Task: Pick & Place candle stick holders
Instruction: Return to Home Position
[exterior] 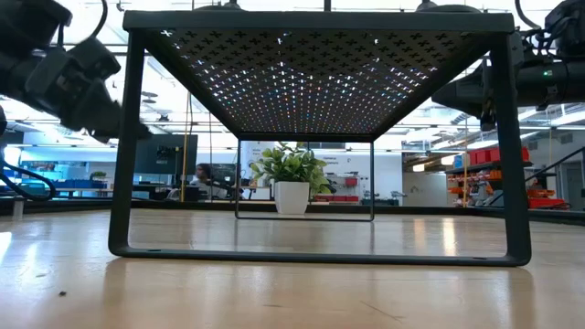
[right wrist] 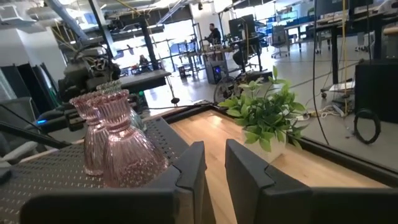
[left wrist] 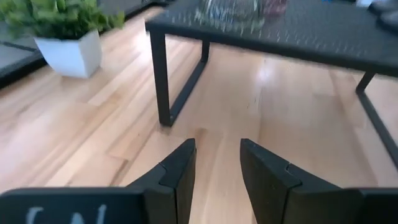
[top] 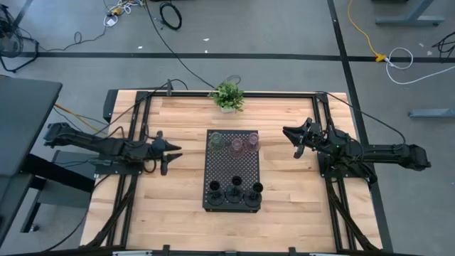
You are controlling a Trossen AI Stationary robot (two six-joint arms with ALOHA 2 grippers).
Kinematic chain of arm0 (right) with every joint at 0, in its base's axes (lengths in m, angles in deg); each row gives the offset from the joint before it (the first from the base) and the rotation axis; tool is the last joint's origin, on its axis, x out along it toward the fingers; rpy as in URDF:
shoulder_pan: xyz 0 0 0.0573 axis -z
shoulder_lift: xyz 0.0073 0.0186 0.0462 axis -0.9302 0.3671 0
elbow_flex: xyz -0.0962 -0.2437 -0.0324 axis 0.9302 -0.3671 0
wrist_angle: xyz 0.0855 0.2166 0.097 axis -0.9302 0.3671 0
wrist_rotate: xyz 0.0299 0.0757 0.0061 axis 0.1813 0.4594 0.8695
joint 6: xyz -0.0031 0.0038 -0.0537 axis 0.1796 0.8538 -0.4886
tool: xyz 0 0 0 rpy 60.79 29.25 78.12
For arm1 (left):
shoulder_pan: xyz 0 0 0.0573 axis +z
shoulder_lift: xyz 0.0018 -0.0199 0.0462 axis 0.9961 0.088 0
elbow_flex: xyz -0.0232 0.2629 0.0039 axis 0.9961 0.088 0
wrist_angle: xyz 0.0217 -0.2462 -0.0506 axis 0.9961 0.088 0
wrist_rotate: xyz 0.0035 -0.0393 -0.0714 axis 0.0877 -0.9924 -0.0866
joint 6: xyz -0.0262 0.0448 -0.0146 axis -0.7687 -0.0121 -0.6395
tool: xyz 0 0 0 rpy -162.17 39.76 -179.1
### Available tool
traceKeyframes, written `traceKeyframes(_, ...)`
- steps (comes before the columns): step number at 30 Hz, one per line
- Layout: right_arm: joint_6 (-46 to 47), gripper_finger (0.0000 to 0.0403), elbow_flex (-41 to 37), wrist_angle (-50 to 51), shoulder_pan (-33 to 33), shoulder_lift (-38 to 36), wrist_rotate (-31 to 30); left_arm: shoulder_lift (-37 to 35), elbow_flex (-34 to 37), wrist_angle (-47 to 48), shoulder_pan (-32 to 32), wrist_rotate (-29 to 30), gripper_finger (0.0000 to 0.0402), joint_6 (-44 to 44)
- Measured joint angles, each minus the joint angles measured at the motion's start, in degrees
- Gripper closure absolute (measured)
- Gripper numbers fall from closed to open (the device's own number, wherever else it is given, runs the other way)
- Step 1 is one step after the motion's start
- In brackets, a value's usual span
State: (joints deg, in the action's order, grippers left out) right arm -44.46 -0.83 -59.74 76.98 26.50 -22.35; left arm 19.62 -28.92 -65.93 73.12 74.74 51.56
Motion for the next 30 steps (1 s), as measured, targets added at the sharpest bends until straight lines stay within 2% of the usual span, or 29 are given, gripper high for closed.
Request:
traceKeyframes(14, -0.5, 0.034, 0.0, -0.1, 0.0, 0.0, -0.1, 0.1, 1.5, -0.9, 0.0, -3.4, 0.0274, -3.6)
traceKeyframes(24, -0.5, 0.034, 0.0, -0.1, 0.0, 0.0, -0.1, 0.1, 1.6, -0.8, 0.0, -3.4, 0.0273, -3.3)
traceKeyframes(30, -0.5, 0.034, 0.0, -0.1, -0.1, -3.5, -0.2, -2.2, 1.6, -0.7, 0.0, -3.4, 0.0273, -3.3)
